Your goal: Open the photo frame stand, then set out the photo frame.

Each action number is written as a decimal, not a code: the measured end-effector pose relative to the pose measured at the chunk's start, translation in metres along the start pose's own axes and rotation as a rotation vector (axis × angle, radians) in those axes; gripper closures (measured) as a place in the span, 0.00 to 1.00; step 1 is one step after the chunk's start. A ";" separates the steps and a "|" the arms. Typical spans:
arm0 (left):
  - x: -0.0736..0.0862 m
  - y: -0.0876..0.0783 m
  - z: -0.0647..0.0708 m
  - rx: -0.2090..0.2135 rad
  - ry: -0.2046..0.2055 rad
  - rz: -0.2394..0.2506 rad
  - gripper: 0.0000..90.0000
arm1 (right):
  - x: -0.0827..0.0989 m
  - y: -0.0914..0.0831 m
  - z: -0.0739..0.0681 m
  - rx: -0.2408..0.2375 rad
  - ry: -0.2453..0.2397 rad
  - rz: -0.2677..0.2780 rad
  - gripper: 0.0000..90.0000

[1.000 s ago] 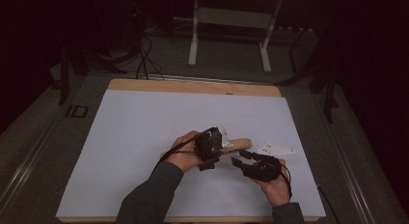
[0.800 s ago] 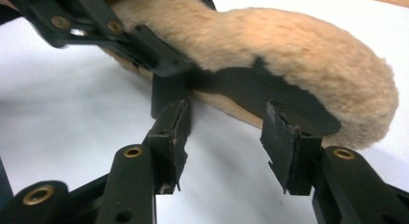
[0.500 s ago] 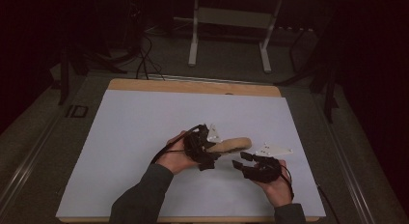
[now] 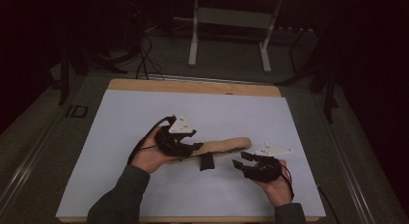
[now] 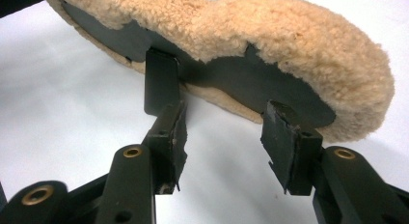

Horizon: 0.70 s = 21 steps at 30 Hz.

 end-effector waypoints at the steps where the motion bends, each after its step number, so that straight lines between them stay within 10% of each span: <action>1: 0.003 -0.004 -0.004 -0.003 -0.014 0.008 0.58 | 0.000 0.000 0.000 0.000 0.000 0.000 0.57; 13: 0.061 -0.033 -0.034 -0.082 -0.169 0.049 0.75 | 0.001 0.008 -0.001 0.024 0.016 -0.016 0.59; 21: 0.094 -0.018 -0.036 -0.068 -0.216 0.017 0.97 | 0.001 0.020 0.005 0.110 0.113 -0.019 0.99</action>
Point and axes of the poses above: each handheld gripper's, and its own axes: y roughly forward along the jaws, x roughly out of its underside, z roughly to its right, the point moved 3 cm from there along y, roughly forward along the jaws, and after that the axes turned 2 degrees about y, right-handed, at the moved point
